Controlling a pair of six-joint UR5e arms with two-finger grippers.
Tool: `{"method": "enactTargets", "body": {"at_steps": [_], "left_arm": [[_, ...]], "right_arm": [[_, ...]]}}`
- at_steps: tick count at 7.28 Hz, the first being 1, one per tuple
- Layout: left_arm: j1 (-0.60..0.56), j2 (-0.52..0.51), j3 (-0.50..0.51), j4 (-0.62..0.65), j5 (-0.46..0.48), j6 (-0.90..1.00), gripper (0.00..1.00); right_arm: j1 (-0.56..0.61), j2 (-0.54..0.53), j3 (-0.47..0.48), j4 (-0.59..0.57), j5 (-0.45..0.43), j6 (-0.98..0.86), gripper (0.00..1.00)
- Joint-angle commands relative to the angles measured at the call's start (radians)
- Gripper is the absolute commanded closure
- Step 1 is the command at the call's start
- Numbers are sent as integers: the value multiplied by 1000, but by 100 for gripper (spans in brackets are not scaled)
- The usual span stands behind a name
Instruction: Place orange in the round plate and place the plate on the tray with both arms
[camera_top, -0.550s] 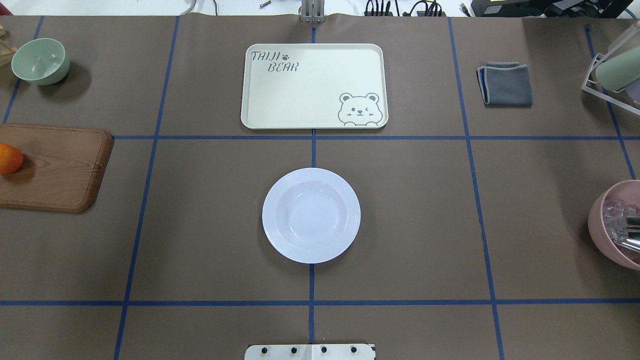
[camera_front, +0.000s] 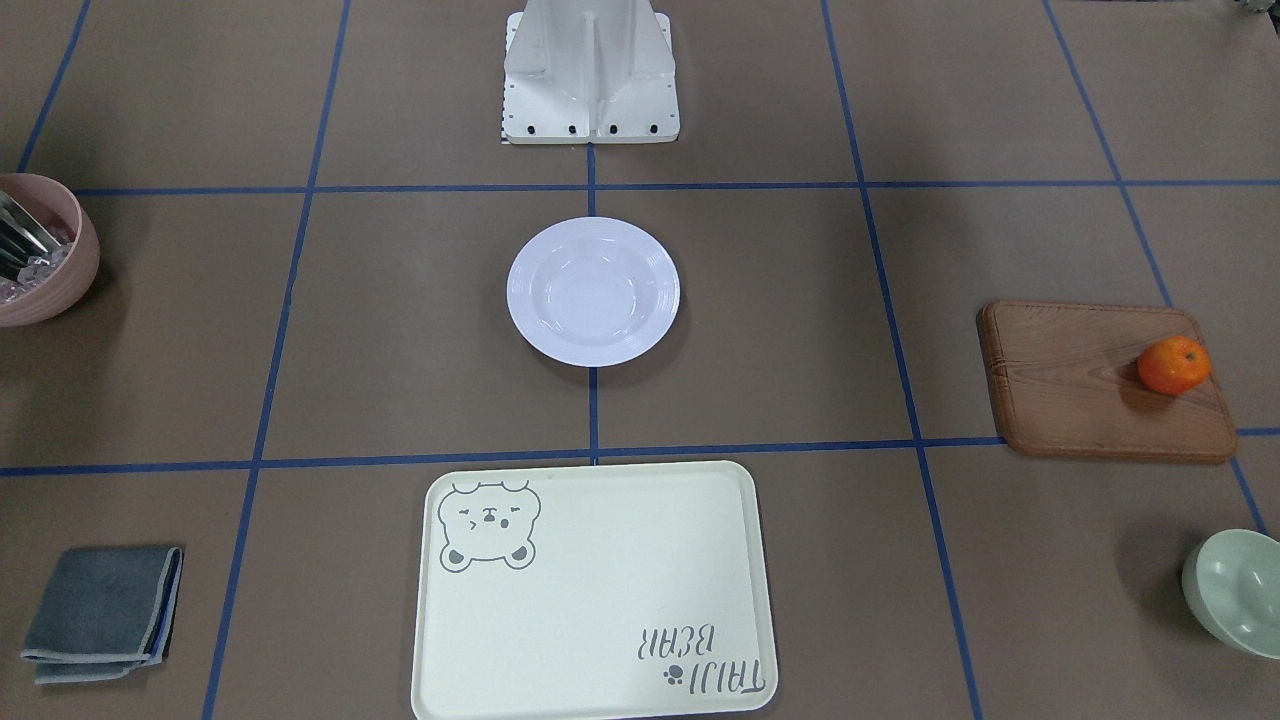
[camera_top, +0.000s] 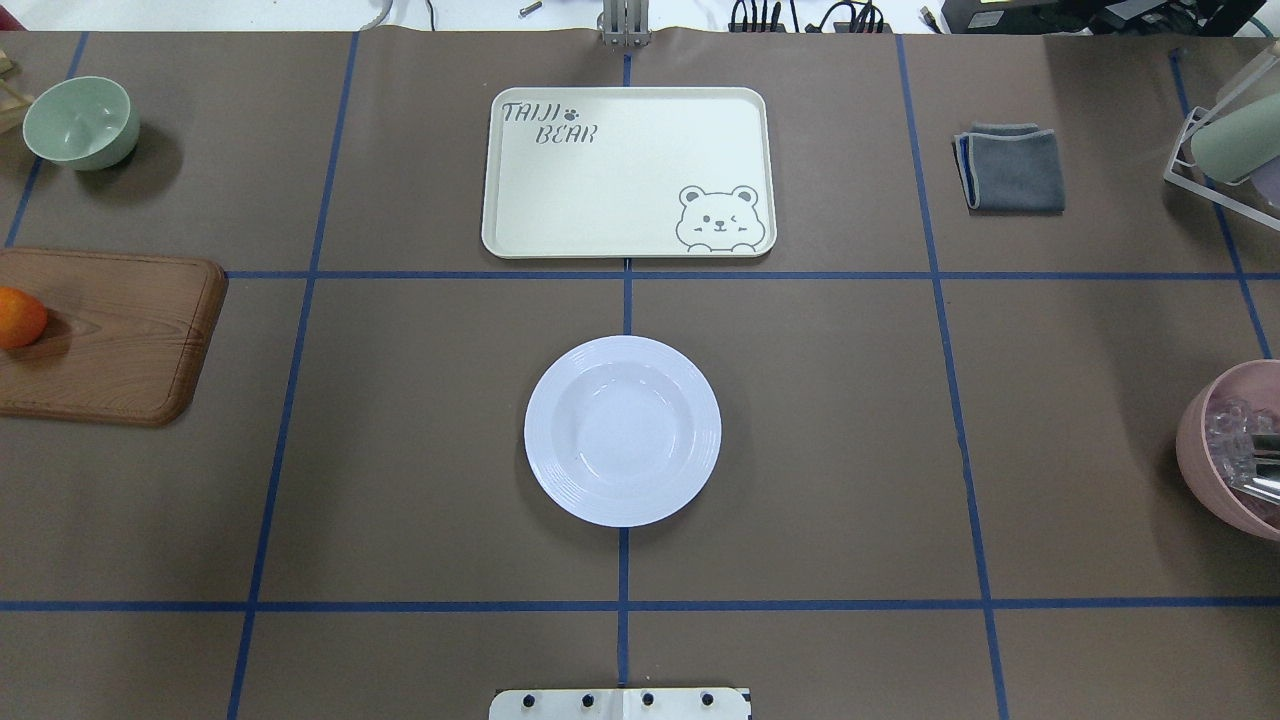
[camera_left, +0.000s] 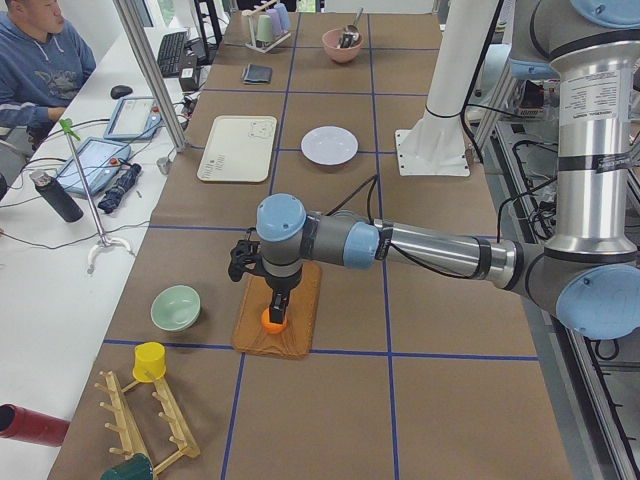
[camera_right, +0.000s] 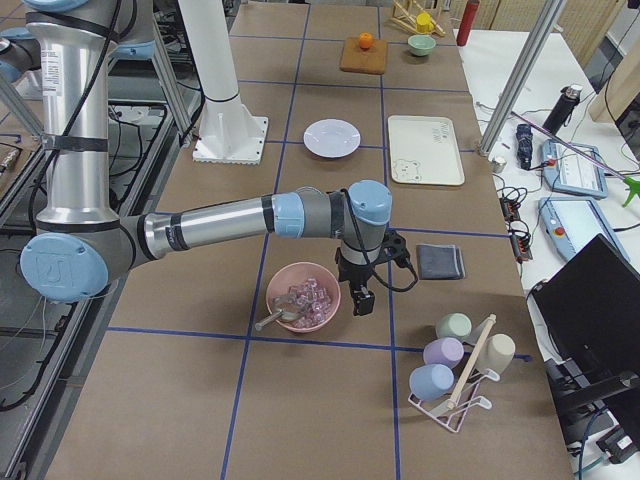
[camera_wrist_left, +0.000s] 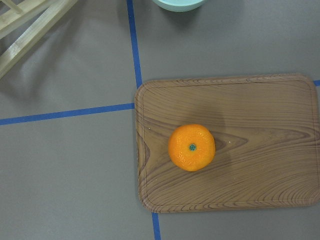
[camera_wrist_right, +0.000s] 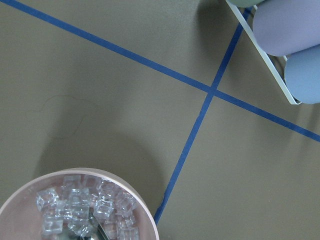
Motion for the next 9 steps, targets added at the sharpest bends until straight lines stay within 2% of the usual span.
{"method": "enactTargets", "body": {"at_steps": [1,5,6,7,9], "left_arm": [[0,3,1,-7,6,-4,2],[2,12,-6,-34,-3,-10,2],[2,18,-5,-61,-4,-13,2],[2,16,-6,-65,-4,-13,2],[2,18,-6,-65,-42,-10,2]], "right_arm": [[-6,8,-4,0,-2,9,0],[-20,10,-4,0,3,7,0],[-21,10,-5,0,20,9,0],[-21,8,-7,0,88,10,0],[-21,10,-1,6,98,7,0]]}}
